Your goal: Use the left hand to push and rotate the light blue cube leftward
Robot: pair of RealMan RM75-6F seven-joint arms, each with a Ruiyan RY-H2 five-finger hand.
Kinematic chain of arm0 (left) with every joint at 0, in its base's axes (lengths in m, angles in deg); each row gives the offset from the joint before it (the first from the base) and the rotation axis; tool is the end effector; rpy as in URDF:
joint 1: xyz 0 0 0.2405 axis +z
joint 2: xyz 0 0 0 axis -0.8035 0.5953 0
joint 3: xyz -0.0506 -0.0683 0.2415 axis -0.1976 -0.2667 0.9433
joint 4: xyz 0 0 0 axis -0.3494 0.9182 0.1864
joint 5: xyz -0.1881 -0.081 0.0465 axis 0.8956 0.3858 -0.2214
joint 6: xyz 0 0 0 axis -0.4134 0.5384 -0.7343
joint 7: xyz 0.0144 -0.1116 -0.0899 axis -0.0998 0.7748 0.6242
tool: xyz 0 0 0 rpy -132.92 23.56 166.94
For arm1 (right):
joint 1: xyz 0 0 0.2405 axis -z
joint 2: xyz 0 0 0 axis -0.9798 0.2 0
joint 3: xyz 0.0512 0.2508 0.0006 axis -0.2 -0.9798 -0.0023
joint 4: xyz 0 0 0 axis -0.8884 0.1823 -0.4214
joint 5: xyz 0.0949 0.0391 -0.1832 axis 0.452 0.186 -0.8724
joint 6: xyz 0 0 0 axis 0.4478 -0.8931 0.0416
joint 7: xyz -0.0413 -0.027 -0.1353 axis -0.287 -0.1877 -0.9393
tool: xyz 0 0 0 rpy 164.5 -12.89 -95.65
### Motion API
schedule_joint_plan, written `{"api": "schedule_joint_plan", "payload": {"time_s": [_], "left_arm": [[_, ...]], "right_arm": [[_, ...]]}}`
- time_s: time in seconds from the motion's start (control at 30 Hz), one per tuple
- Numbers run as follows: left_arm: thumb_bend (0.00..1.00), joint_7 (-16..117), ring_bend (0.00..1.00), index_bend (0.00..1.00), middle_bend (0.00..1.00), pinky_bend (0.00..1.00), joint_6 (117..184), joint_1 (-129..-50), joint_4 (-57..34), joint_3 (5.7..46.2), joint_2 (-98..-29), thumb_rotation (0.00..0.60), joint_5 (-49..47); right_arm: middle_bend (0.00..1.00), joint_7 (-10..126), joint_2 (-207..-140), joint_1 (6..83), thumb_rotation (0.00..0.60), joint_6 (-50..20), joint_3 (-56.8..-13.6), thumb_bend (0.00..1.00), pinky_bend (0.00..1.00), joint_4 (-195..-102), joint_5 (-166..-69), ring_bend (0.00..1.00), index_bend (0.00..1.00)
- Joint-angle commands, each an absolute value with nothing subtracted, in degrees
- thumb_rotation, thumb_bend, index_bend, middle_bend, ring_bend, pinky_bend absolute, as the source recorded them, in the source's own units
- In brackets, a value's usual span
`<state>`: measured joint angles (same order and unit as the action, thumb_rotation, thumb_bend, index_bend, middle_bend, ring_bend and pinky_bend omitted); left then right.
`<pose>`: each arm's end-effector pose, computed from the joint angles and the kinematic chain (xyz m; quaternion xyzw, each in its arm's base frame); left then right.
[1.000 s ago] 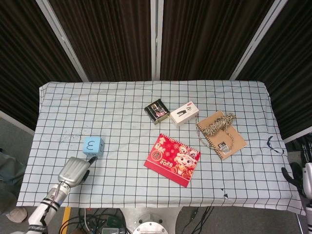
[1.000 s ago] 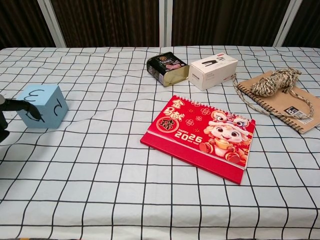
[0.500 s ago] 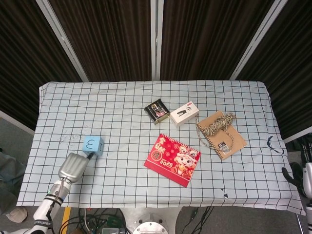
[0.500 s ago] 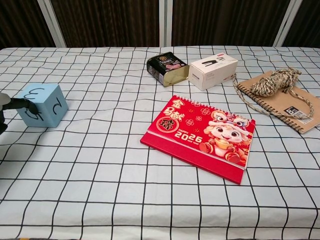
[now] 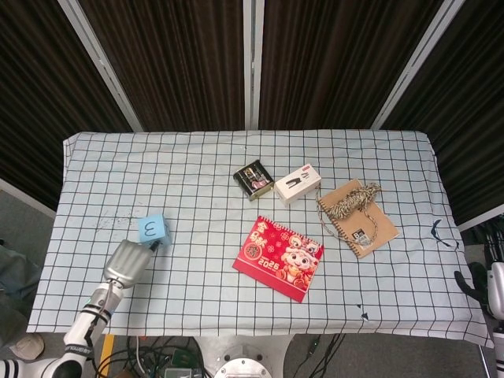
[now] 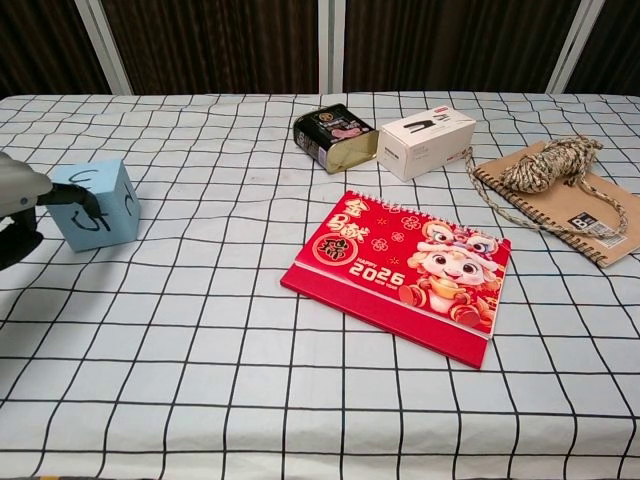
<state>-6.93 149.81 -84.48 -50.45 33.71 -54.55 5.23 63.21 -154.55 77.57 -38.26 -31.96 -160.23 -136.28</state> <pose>-0.1981 0.2448 0.0332 -0.8099 -0.2889 -0.1557 0.4861 -0.3452 -0.1729 0.1887 0.5256 -0.3915 0.3990 0.6413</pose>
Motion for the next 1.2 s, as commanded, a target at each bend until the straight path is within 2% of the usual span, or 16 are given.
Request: {"api": "schedule_joint_plan", "payload": {"time_s": [0.03,0.53,1.2], "left_arm": [[0.60,-7.75,0.89,0.18,0.82,0.79,149.56,-85.66,-50.88,33.68,-54.71,0.600,6.43],[0.61,-13.34,0.89,0.18,0.83,0.80,148.70,-94.03,-51.04,32.18,-53.98,0.600,16.88],[0.62,-9.01,0.89,0.18,0.83,0.80,144.23,-101.87,-45.24,32.51,-52.68,0.600,25.24]], "right_arm": [[0.00,63.26,-154.65,77.49,0.600,-38.11,-31.97,0.20,0.00,-160.12,-136.20,0.00,0.00],[0.00,63.67,-155.19,77.40,0.600,-37.73,-32.02,0.21,0.00,-159.11,-135.77,0.00,0.00],[0.00,62.35,-155.60,77.40,0.600,-37.50,-32.16,0.21,0.00,-159.39,-135.07,0.00,0.00]]}}
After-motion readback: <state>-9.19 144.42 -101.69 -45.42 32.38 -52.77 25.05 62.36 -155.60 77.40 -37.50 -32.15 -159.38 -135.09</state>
